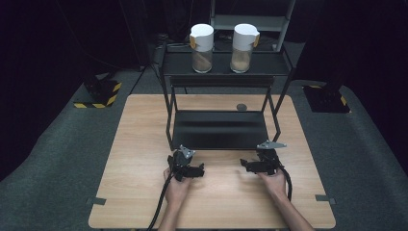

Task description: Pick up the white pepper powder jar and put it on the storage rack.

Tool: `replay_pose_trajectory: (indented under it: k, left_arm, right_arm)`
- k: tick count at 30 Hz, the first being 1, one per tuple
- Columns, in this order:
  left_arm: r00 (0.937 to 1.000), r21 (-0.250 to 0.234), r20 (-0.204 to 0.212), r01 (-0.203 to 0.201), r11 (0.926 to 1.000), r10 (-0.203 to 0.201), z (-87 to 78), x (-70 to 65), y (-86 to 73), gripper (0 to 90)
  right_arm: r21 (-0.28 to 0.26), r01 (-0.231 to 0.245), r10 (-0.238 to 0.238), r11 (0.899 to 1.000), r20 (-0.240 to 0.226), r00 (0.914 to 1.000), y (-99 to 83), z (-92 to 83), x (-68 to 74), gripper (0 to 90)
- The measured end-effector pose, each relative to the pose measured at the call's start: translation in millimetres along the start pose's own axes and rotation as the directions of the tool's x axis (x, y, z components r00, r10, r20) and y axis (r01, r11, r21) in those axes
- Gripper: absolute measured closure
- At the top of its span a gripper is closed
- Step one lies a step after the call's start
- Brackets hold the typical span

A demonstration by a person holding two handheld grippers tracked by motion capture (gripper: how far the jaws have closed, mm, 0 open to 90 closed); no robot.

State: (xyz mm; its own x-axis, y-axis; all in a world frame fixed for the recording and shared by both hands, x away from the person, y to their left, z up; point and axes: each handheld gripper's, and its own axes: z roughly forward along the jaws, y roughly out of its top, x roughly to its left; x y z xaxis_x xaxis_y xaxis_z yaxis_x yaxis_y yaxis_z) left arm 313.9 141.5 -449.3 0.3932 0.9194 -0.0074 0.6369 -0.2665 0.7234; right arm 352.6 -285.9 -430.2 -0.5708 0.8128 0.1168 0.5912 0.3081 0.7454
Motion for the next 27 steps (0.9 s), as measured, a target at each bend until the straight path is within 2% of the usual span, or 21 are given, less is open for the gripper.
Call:
replay_pose_trajectory:
  k: [11,16,19,27]
  left_arm:
    - [1.0000,0.000,0.000,0.000,1.0000,0.000,0.0,-0.1,-0.1,5.6]
    - [1.0000,0.000,0.000,0.000,1.0000,0.000,0.0,-0.1,-0.1,5.6]
    - [1.0000,0.000,0.000,0.001,1.0000,-0.001,0.0,-0.2,-0.1,5.6]
    - [1.0000,0.000,-0.001,0.001,1.0000,-0.001,0.0,-0.4,-0.2,5.6]
  right_arm:
    - [0.049,0.032,-0.034,0.998,0.039,0.9987,-3.6,9.6,10.6,11.2]
    - [0.049,0.060,-0.063,0.997,0.062,0.9961,-5.7,11.1,17.4,10.9]
    - [0.046,0.099,-0.103,0.994,0.089,0.9907,-9.7,12.8,25.3,10.5]
    - [0.032,0.101,-0.104,0.994,0.085,0.9910,-13.5,12.5,24.1,10.2]
